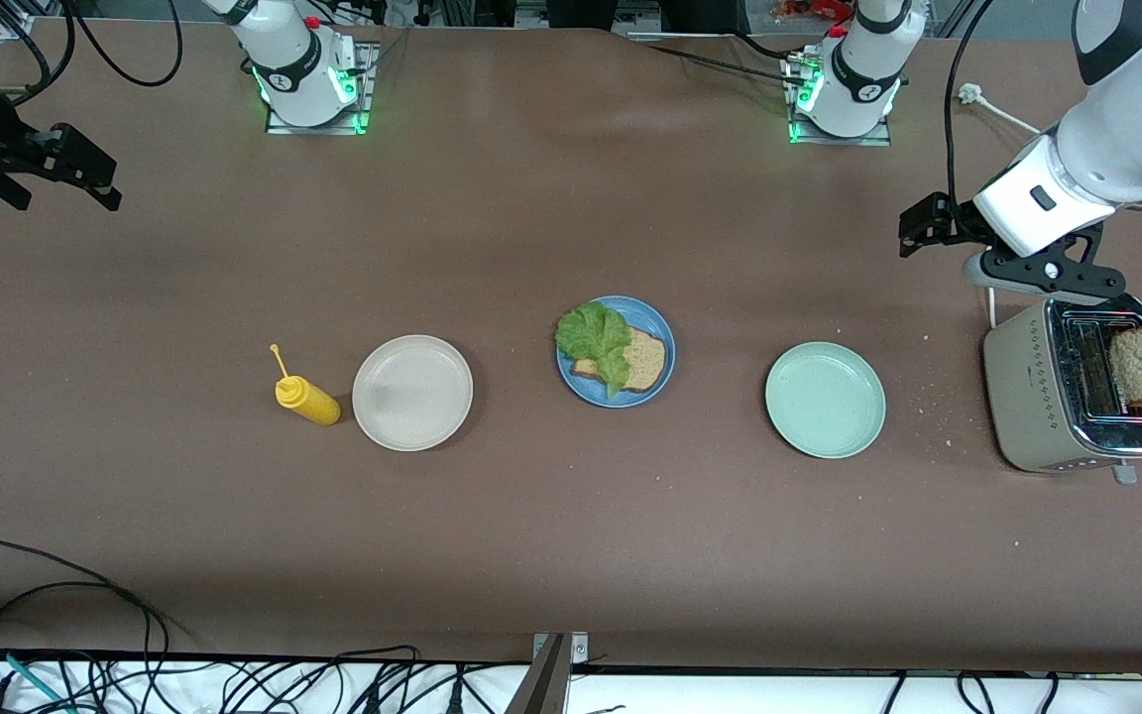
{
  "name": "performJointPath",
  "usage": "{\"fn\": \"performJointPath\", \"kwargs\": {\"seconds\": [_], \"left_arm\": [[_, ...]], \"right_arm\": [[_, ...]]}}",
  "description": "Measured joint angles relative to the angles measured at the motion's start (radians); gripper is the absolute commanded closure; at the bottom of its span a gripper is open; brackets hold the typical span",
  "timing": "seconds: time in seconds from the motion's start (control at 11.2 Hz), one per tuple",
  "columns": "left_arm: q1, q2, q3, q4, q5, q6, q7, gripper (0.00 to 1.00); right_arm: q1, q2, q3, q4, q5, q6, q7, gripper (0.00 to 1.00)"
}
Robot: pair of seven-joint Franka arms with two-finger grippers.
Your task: Make sandwich in blue plate with both arms
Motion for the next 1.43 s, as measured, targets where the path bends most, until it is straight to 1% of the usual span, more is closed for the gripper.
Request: {"fn": "performJointPath", "kwargs": {"seconds": [1.43], "left_arm": [[-0.001,0.000,-0.001,0.000,0.000,0.000,0.000,0.00]], "right_arm": [[-0.003,0.024,-0.004,0.020,0.000,0.000,0.000,0.00]]}}
